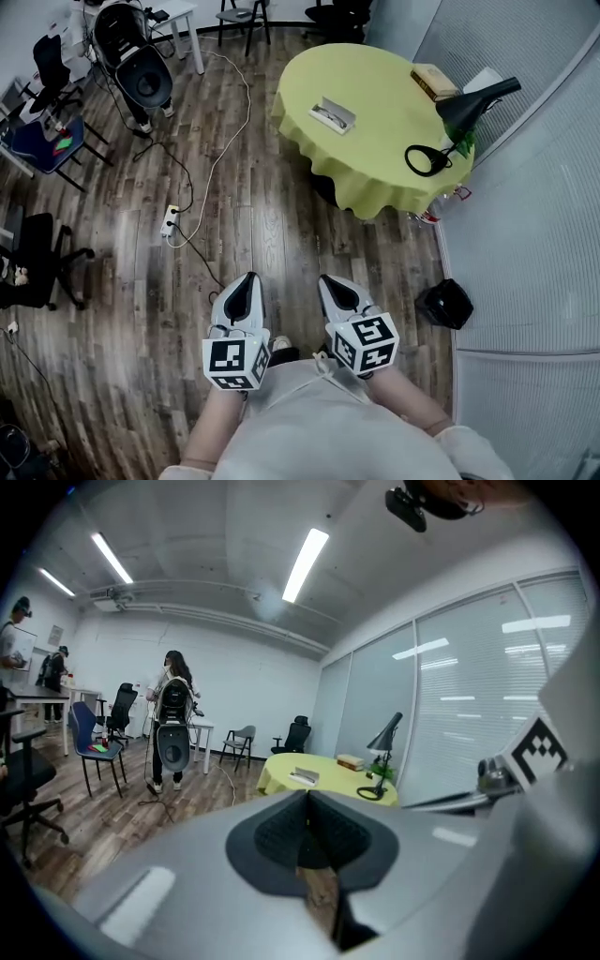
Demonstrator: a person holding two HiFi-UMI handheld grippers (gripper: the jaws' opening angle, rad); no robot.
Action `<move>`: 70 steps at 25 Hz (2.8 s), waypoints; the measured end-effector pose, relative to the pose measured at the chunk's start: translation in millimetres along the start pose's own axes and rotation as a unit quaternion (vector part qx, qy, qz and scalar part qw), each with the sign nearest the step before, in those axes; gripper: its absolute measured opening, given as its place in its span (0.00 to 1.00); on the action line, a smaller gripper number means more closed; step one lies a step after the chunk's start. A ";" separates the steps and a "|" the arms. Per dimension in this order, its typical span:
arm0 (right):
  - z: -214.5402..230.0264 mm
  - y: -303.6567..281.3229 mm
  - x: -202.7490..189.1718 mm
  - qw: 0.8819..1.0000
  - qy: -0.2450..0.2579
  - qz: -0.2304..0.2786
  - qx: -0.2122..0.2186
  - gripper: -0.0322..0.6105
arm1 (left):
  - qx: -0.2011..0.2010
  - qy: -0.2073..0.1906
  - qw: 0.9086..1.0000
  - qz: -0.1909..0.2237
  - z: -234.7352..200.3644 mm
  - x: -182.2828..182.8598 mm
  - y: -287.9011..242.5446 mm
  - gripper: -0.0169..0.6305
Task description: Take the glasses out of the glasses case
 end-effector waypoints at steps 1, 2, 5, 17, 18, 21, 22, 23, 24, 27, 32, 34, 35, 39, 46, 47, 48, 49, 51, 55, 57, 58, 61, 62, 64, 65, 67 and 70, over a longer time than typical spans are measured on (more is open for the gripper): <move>-6.1 -7.0 3.7 1.000 0.002 0.000 -0.002 0.05 | 0.001 0.004 1.000 -0.002 -12.4 0.2 -0.3 0.04; -11.3 -14.2 7.5 1.000 0.004 -0.001 -0.002 0.05 | 0.003 0.009 1.000 -0.003 -24.0 0.7 -1.4 0.04; -18.2 -34.7 16.6 1.000 0.011 -0.009 -0.004 0.05 | 0.007 0.019 1.000 -0.007 -49.0 2.5 -9.7 0.04; 50.2 -141.1 86.0 1.000 -0.011 0.000 -0.016 0.05 | 0.001 0.000 1.000 -0.031 -95.8 40.9 -129.2 0.04; 62.1 -152.0 96.1 1.000 -0.016 -0.001 -0.018 0.05 | -0.004 -0.006 0.999 -0.037 -97.5 48.2 -145.3 0.04; 93.3 -183.8 128.4 1.000 -0.020 -0.003 -0.016 0.05 | -0.014 -0.018 0.999 -0.047 -103.1 76.0 -197.1 0.04; 103.8 -194.3 138.3 1.000 -0.018 -0.005 -0.014 0.05 | -0.017 -0.021 0.998 -0.048 -104.2 85.6 -216.1 0.04; 115.6 -205.1 147.2 1.000 -0.016 -0.007 -0.013 0.05 | -0.020 -0.026 0.998 -0.048 -104.7 94.7 -236.1 0.04; 128.8 -216.4 155.5 1.000 -0.014 -0.008 -0.013 0.05 | -0.023 -0.031 0.998 -0.048 -105.1 102.9 -256.7 0.04; 170.6 -251.6 179.8 1.000 -0.023 -0.009 -0.017 0.05 | -0.026 -0.044 0.997 -0.051 -108.7 123.2 -318.4 0.04; 221.7 -284.0 217.4 0.999 -0.037 0.000 -0.034 0.05 | -0.046 -0.048 0.996 -0.055 -106.5 149.2 -392.6 0.04; 240.9 -291.7 224.7 0.998 -0.046 0.002 -0.042 0.05 | -0.059 -0.055 0.995 -0.063 -99.4 151.9 -416.6 0.04; 250.0 -294.7 225.8 0.998 -0.052 0.002 -0.047 0.05 | -0.068 -0.060 0.994 -0.067 -95.5 152.2 -428.1 0.04; 281.1 -304.7 233.0 0.994 -0.078 0.002 -0.081 0.05 | -0.110 -0.084 0.987 -0.079 -88.8 160.7 -473.8 0.04; 329.2 -329.8 254.3 0.979 -0.129 0.000 -0.161 0.05 | -0.177 -0.107 0.973 -0.104 -91.6 192.4 -567.6 0.04; 334.4 -334.8 257.8 0.975 -0.141 0.001 -0.173 0.05 | -0.190 -0.116 0.969 -0.109 -92.0 198.5 -581.1 0.04; 338.2 -340.1 261.9 0.971 -0.155 0.002 -0.184 0.05 | -0.203 -0.127 0.964 -0.113 -92.7 205.2 -593.5 0.04; 340.6 -345.8 266.3 0.966 -0.168 0.003 -0.194 0.05 | -0.216 -0.138 0.959 -0.117 -93.9 212.2 -604.7 0.04; 343.6 -358.2 275.5 0.959 -0.187 0.004 -0.211 0.05 | -0.238 -0.156 0.951 -0.124 -96.9 224.2 -625.0 0.04; 357.2 -377.3 287.7 0.947 -0.211 0.005 -0.243 0.05 | -0.283 -0.179 0.931 -0.146 -90.8 232.5 -662.7 0.04; 362.8 -385.0 290.5 0.940 -0.226 0.005 -0.256 0.05 | -0.316 -0.175 0.923 -0.133 -85.4 237.3 -675.5 0.04; 365.5 -388.9 291.2 0.936 -0.233 0.005 -0.263 0.05 | -0.332 -0.169 0.920 -0.119 -84.1 240.7 -681.8 0.04; 374.7 -400.2 289.7 0.925 -0.248 0.005 -0.288 0.05 | -0.370 -0.177 0.905 -0.111 -82.5 235.8 -705.1 0.04; 377.7 -403.6 288.0 0.921 -0.254 0.005 -0.296 0.05 | -0.385 -0.187 0.896 -0.119 -80.5 229.6 -712.9 0.04; 382.7 -409.7 283.2 0.913 -0.268 0.003 -0.309 0.05 | -0.413 -0.212 0.875 -0.140 -75.1 214.7 -725.2 0.04; 384.5 -412.4 280.4 0.909 -0.275 0.002 -0.314 0.05 | -0.426 -0.230 0.862 -0.154 -72.1 205.8 -729.7 0.04; 387.5 -417.3 274.8 0.900 -0.289 -0.001 -0.326 0.05 | -0.444 -0.266 0.835 -0.187 -66.1 186.5 -737.5 0.04; 393.5 -424.8 266.8 0.891 -0.303 -0.008 -0.339 0.05 | -0.456 -0.275 0.818 -0.217 -56.7 168.2 -752.2 0.04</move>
Point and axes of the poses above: the fingertips, and each gripper's own axes: y backward along the fingers, z to its right, x out of its top, the point moved 2 cm from there along y, backward along the fingers, and after that the axes turned 8 degrees about -z, right-handed, at the moved point
